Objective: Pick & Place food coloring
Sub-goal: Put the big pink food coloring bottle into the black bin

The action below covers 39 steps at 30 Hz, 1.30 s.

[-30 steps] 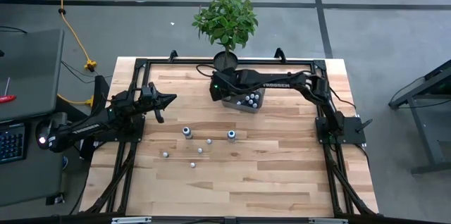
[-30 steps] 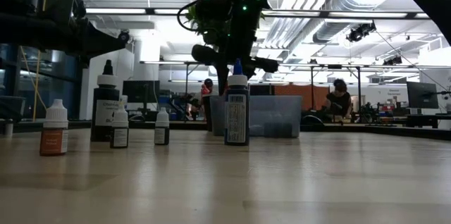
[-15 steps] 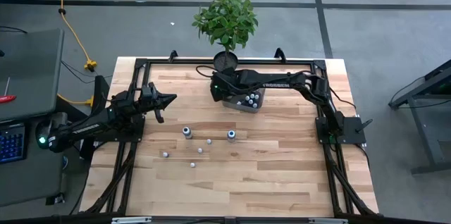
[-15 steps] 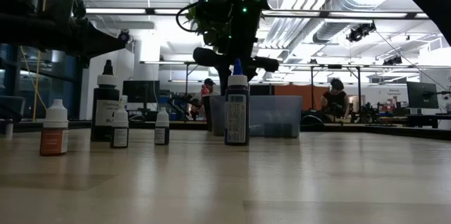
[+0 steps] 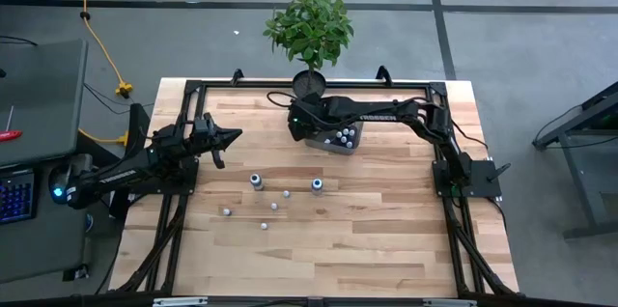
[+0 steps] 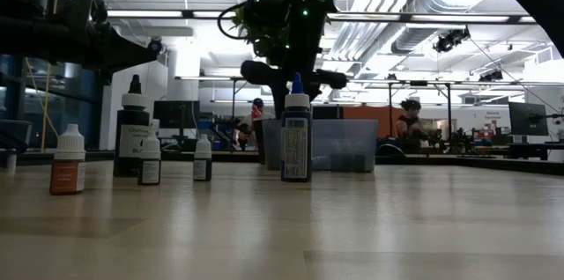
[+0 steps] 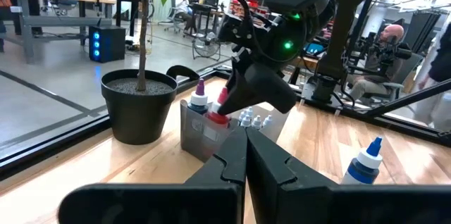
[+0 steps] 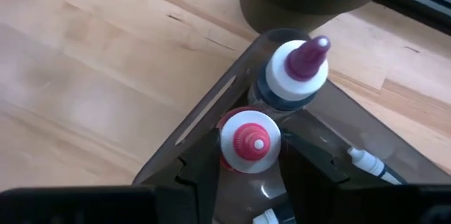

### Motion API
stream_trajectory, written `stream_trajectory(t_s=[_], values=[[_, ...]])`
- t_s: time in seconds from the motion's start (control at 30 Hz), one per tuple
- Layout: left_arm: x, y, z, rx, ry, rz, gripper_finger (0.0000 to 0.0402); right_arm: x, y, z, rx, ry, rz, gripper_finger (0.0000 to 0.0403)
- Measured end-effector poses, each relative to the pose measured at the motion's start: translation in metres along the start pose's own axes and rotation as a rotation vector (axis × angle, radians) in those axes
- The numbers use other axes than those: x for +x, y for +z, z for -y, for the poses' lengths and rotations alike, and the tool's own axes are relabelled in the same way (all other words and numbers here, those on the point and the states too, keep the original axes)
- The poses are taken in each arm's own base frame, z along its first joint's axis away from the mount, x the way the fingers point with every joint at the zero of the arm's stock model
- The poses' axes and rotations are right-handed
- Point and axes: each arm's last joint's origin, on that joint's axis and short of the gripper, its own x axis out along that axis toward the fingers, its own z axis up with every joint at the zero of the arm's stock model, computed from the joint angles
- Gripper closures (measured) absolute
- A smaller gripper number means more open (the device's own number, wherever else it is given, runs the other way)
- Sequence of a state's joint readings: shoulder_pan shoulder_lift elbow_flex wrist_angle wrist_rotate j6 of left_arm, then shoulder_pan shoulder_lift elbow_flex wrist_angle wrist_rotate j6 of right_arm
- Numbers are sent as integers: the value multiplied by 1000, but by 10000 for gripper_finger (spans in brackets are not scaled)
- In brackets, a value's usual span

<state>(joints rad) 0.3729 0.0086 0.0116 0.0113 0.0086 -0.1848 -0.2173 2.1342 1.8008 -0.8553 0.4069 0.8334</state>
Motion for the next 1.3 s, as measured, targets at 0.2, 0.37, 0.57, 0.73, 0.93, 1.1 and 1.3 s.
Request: stream_trajectory(t_s=[0.2,0.37,0.57,0.73,0.93,1.1,1.3], values=[[0,0,0,0,0,0,401,-1,0,-3,-25,33,-3,272],[0,0,0,0,0,0,401,-1,0,-4,-29,43,-11,272],[0,0,0,0,0,0,401,-1,0,-4,-50,52,-4,271],[0,0,0,0,0,0,401,-2,-1,-6,-83,67,-8,271],[0,0,0,0,0,0,401,-2,-2,-7,-97,73,-17,271],[0,0,0,0,0,0,401,-3,-2,-6,-124,77,-25,271],[0,0,0,0,0,0,401,-3,-3,-6,-127,72,-31,248]])
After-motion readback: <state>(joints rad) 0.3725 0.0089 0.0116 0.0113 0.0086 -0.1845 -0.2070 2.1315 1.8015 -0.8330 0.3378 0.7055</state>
